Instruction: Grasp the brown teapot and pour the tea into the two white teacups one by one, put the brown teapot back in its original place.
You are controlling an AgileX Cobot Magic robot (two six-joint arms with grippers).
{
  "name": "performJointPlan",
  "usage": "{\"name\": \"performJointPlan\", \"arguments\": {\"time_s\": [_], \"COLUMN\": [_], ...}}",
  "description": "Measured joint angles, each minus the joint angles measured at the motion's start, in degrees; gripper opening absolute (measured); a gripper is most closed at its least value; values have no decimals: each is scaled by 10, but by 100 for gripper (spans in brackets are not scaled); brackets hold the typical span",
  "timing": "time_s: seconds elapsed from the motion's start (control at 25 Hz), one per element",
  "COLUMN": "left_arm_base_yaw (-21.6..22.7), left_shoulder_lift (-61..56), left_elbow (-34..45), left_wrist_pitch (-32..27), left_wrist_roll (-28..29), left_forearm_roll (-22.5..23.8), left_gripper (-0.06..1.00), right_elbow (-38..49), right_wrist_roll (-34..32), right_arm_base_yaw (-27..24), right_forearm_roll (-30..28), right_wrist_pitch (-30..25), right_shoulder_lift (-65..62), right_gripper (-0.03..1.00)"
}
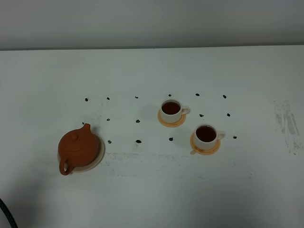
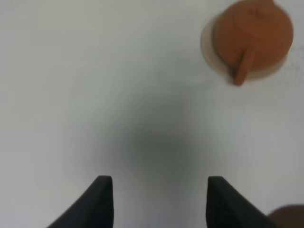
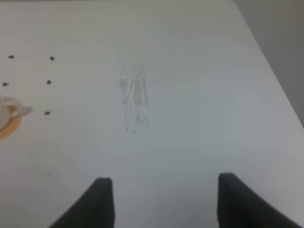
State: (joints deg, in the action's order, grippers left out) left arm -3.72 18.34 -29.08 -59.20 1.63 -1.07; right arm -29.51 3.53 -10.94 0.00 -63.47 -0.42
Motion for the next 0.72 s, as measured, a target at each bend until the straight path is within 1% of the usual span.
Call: {"name": "performJointPlan", "arguments": {"time_s": [0.2,0.32,0.72], "left_arm_base_yaw": [23,23,23], "left_shoulder_lift": [-45,-79,-151], "left_elbow": [7,29,29], "left_wrist_pitch": [-15,-17,-15], "left_wrist_roll": [-6,-6,-6], "left_forearm_roll": [-11,-11,-2], "left_gripper": [43,43,43], "right_elbow": [0,0,0], "right_wrist_roll": [0,0,0], "right_arm_base_yaw": [0,0,0], "right_forearm_roll": [0,0,0], "right_wrist_pitch": [0,0,0], "right_shoulder_lift": [0,0,0], "right_gripper": [47,47,47]}}
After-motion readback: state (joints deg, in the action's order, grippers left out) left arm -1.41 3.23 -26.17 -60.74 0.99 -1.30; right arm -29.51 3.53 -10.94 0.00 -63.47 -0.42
